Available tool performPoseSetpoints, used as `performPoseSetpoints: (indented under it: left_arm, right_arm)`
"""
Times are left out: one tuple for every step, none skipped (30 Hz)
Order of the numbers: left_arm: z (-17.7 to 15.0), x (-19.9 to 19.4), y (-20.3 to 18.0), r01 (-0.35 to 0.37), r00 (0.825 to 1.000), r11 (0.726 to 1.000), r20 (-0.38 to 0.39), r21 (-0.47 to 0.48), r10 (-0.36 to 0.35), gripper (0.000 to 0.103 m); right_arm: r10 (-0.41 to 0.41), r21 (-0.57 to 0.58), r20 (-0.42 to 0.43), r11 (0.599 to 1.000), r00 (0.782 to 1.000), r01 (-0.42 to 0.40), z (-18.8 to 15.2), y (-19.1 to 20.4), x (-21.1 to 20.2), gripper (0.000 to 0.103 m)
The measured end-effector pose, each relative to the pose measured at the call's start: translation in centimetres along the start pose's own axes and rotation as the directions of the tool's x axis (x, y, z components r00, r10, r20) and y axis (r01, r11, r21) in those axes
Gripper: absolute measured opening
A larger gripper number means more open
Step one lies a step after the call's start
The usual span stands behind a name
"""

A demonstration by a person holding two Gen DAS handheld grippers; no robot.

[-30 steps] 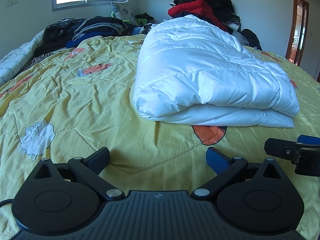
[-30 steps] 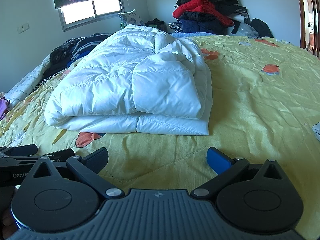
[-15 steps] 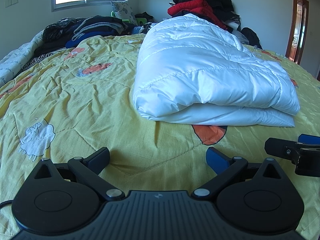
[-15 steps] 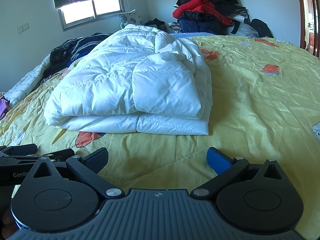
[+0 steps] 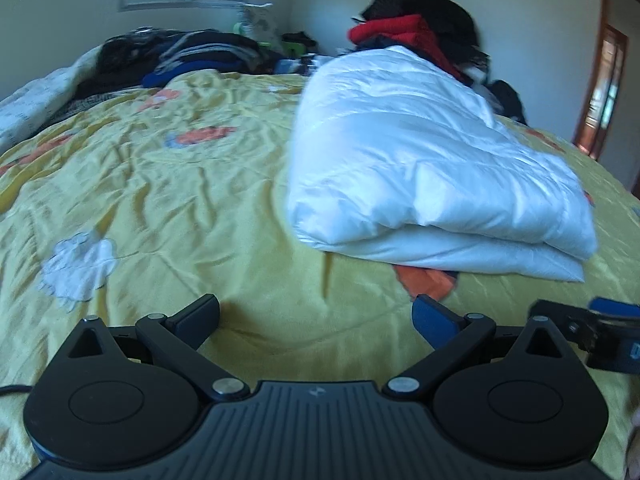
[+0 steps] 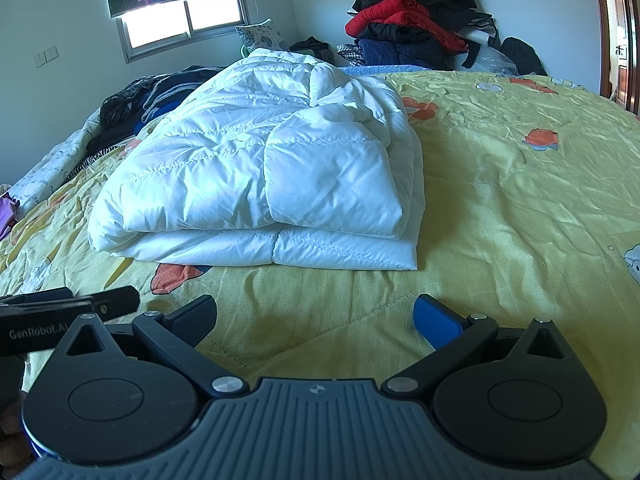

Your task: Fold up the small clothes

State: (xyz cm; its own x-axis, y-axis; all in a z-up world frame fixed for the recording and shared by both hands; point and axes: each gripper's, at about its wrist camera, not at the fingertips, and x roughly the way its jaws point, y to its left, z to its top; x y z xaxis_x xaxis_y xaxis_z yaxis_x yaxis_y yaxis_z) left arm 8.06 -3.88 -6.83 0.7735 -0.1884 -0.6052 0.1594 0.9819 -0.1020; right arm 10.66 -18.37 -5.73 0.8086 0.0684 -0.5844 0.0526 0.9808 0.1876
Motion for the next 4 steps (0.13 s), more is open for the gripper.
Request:
performPoseSetpoints:
  left_arm:
    - [0.02, 0.03, -0.03, -0.003, 1.000, 1.000, -0.001, 0.000, 0.003, 0.103]
    - [0.03, 0.06, -0.09, -0.005, 1.000, 1.000, -0.002, 0.003, 0.005, 0.103]
    - [0.05, 0.09, -0.12, -0.009, 1.000, 1.000, -0.004, 0.007, 0.009, 0.103]
    - [0.07, 0.14, -0.25, -0.013, 1.000, 1.000, -0.006, 0.012, 0.013, 0.103]
  right_arm:
    - [0.000, 0.000, 0.000, 1.000, 1.000, 0.000, 0.00, 0.00, 0.00, 0.102]
    - [0.000, -0.001, 0.000, 1.000, 1.000, 0.000, 0.00, -0.01, 0.00, 0.102]
    - [0.000, -0.001, 0.000, 1.000, 1.000, 0.000, 0.00, -0.01, 0.00, 0.102]
    - [0.000, -0.001, 0.000, 1.000, 1.000, 0.000, 0.00, 0.00, 0.01, 0.102]
